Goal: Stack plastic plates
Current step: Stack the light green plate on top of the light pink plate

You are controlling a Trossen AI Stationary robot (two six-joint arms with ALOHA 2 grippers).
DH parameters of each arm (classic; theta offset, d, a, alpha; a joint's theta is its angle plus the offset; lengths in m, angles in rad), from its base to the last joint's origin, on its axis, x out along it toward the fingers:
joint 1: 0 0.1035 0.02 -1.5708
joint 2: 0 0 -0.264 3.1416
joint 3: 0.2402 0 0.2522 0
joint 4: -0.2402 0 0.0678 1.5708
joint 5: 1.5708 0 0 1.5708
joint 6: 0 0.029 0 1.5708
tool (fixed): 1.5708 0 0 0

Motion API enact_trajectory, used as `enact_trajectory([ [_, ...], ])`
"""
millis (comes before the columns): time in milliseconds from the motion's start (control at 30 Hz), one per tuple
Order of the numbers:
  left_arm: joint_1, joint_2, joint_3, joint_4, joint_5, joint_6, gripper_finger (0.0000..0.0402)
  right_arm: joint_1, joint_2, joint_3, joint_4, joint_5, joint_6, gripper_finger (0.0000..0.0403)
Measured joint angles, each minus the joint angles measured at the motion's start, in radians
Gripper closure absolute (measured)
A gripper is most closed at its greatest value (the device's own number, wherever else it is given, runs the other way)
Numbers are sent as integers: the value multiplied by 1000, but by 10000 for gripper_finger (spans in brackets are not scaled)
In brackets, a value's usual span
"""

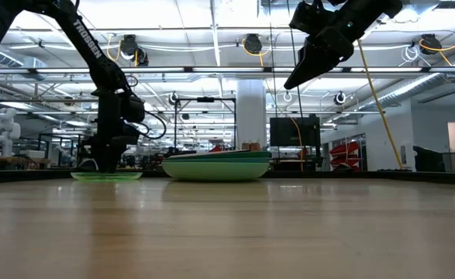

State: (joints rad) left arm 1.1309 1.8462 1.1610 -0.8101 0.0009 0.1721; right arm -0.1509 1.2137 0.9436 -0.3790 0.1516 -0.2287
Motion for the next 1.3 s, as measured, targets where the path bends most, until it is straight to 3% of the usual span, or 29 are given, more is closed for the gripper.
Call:
enact_trajectory([
  [633,0,-6,-74,54,6,-12,222,0,0,0,0,0,5,303],
  [967,0,-2,-63,52,5,-1,299,0,0,0,0,0,4,303],
  [1300,0,2,-35,21,-2,2,310,0,0,0,0,0,4,303],
])
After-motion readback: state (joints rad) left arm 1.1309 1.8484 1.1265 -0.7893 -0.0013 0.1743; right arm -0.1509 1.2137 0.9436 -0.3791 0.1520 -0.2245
